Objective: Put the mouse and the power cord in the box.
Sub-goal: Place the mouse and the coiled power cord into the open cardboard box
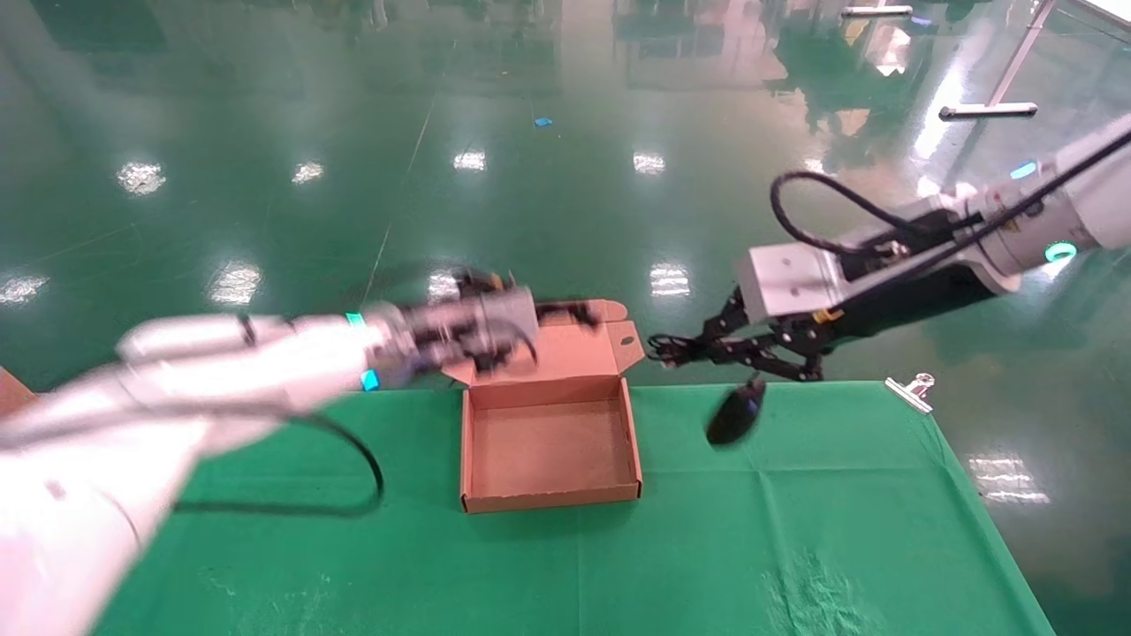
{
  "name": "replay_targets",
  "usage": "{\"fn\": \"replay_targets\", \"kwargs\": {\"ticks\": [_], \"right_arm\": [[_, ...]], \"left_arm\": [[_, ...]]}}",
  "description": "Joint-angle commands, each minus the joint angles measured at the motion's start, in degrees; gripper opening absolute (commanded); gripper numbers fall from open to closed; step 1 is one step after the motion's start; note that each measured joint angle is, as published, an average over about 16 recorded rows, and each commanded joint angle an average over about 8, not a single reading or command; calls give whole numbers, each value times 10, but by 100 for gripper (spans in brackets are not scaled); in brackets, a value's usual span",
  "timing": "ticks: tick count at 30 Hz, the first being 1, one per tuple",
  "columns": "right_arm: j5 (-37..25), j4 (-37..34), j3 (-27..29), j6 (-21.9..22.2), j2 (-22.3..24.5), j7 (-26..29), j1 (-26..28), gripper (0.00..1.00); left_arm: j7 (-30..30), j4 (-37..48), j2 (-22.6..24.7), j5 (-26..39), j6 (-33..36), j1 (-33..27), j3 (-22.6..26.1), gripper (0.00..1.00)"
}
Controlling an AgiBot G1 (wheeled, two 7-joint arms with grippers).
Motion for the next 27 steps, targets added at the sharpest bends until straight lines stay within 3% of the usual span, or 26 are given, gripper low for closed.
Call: {"fn": "replay_targets", "kwargs": {"ticks": [1,9,10,17,18,27], "right_arm": [[-1,-3,0,-1,6,-4,-5,0],[-1,-9,-1,13,13,-13,-27,0],[-1,-9,-1,14,14,-13,-29,0],[0,-10,0,21,12,-15,-38,0],[0,-10,0,21,11,-15,-39,0],[0,-10,0,16,8,-13,-40,0]], "left_arm": [[-11,-31,1,-7,-28,36,14,0],[-63,-77,-1,-27,-76,86,96,0],[-66,-81,-1,-30,-81,88,105,4],[-73,-96,-3,-57,-98,88,146,90],[-73,-96,-3,-62,-100,87,151,99],[-73,-95,-3,-97,-111,81,189,100]]}}
